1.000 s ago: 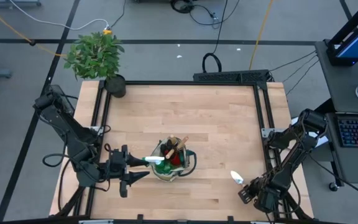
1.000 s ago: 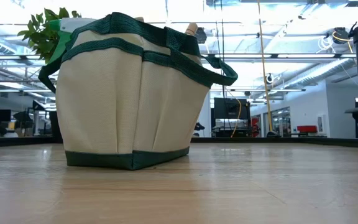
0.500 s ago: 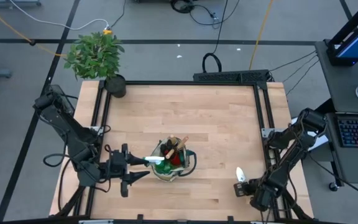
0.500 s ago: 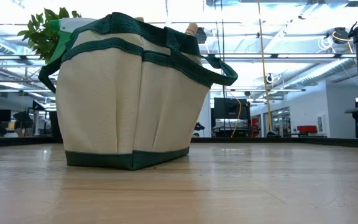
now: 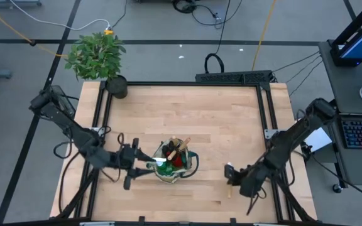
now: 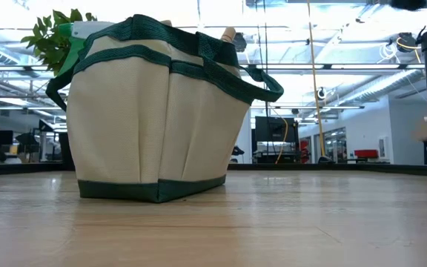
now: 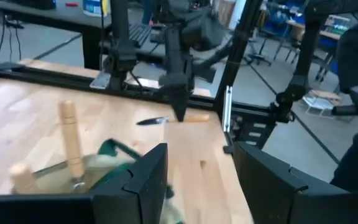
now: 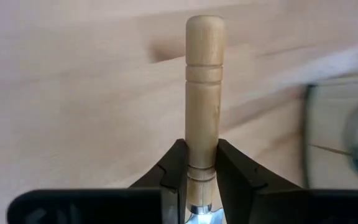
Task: Pick & Place Garden tools in Gardening bag
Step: Put the trowel into the gardening bag
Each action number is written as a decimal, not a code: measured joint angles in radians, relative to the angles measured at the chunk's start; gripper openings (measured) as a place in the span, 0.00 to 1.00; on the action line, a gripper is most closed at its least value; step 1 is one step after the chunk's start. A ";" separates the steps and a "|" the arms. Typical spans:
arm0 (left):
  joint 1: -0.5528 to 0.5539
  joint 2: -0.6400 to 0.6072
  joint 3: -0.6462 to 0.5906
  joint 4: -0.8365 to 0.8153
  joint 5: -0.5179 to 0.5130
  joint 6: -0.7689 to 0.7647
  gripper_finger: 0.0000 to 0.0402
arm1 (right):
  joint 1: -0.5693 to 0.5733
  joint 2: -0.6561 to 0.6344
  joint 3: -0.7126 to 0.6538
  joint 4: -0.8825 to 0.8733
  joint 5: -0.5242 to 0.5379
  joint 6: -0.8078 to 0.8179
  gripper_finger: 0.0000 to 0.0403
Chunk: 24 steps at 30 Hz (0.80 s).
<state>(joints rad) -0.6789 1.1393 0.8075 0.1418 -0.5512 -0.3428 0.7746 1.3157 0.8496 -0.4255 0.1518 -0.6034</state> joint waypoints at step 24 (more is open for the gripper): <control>0.000 -0.562 -0.596 0.219 0.147 0.161 0.48 | -0.336 0.008 0.266 0.475 -0.169 0.330 0.13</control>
<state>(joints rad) -0.6792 0.5776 0.2114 0.3606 -0.4042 -0.1819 0.4390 1.3239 1.1160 0.0497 -0.0175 -0.2729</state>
